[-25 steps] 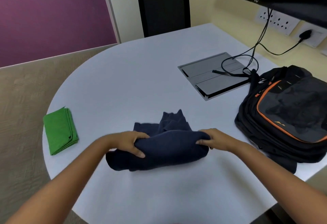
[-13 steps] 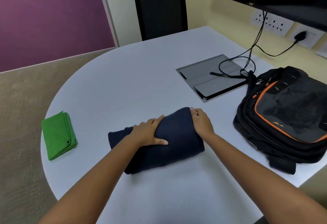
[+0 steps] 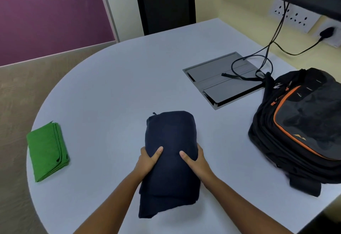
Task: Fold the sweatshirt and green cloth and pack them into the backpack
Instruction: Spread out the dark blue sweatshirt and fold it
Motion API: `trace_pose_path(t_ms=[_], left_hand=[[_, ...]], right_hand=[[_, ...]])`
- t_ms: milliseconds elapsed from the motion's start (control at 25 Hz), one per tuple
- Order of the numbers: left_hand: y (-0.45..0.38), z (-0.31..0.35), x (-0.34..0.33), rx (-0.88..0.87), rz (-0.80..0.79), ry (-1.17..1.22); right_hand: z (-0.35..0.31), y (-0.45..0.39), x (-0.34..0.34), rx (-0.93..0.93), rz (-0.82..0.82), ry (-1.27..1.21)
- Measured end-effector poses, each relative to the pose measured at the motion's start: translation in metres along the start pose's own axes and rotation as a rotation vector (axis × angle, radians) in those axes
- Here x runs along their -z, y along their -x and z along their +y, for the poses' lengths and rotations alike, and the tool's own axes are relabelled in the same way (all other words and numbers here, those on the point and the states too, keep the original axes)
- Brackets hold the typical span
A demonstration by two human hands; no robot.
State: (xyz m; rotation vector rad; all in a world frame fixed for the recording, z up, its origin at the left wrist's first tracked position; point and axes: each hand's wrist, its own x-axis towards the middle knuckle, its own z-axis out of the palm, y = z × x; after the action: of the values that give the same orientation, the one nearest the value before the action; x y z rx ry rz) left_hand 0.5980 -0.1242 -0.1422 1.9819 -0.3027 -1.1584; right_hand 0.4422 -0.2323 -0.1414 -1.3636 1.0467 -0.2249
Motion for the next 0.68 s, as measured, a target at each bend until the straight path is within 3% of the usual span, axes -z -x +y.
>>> trace_pose_path(t_ms=[120, 280, 480, 680], left_hand=[[-0.009, 0.004, 0.004, 0.008, -0.047, 0.1], [-0.007, 0.014, 0.009, 0.019, -0.145, 0.206], [0.008, 0.025, 0.024, -0.109, -0.038, 0.232], [0.025, 0.019, 0.1, -0.161, 0.065, 0.31]], right_hand=[[-0.001, -0.008, -0.004, -0.068, 0.052, -0.07], [0.0, -0.01, -0.005, -0.092, -0.05, -0.284], [-0.011, -0.015, -0.012, -0.087, -0.132, -0.341], [-0.055, -0.018, -0.077, 0.02, -0.248, -0.264]])
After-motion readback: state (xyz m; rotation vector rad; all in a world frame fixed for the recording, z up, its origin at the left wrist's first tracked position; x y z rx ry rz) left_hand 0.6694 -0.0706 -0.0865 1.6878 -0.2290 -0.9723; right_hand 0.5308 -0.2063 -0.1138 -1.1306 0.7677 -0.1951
